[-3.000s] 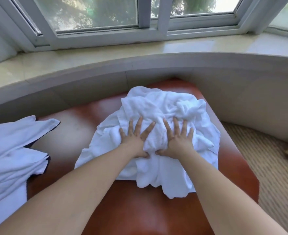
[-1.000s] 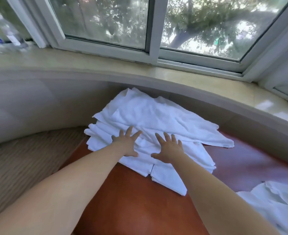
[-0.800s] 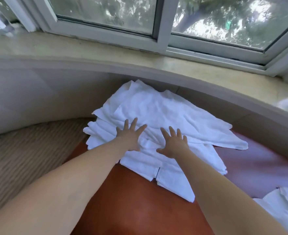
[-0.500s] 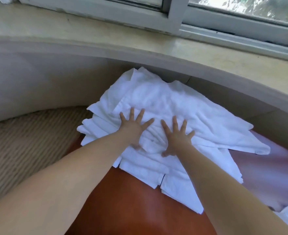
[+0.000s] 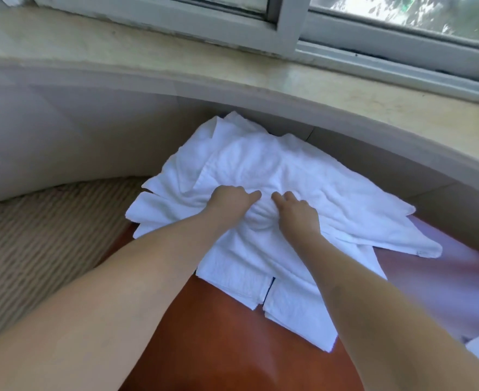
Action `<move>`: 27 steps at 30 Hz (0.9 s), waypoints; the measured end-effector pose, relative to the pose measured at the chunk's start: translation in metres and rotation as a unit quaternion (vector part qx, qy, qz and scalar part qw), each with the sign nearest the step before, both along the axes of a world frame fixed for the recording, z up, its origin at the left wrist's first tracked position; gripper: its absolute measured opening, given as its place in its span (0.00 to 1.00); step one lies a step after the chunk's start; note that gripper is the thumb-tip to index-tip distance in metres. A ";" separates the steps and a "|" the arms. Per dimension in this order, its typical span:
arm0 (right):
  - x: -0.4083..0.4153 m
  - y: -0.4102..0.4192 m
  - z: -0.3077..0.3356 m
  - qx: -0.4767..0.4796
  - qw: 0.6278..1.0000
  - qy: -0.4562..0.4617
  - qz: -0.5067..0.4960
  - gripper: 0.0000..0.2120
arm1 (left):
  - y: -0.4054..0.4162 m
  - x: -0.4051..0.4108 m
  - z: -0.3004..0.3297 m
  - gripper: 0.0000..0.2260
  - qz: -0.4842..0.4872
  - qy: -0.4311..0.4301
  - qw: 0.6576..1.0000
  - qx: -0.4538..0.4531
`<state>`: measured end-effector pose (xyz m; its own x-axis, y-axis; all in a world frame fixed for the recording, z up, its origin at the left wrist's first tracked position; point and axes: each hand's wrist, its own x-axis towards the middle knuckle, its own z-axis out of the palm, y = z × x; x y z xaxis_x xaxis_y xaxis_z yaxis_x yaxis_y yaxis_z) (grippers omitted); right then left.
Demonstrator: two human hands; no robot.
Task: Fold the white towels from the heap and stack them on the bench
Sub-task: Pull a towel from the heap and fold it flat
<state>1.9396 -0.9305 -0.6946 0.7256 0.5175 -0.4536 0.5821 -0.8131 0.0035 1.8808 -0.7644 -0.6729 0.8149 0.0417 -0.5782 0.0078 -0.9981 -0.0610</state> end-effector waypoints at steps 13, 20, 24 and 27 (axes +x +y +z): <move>-0.033 -0.052 0.129 0.075 0.995 -0.066 0.008 0.25 | -0.043 -0.041 0.114 0.30 0.023 -0.121 0.992 -0.006; -0.060 -0.120 0.202 0.098 0.987 -0.127 -0.021 0.23 | -0.108 -0.062 0.182 0.29 0.027 -0.182 0.983 -0.010; -0.078 -0.174 0.238 0.108 0.982 -0.152 -0.042 0.20 | -0.159 -0.073 0.219 0.27 0.001 -0.213 0.977 -0.015; -0.091 -0.222 0.262 0.116 0.977 -0.170 -0.061 0.20 | -0.205 -0.079 0.239 0.25 -0.028 -0.243 0.969 -0.009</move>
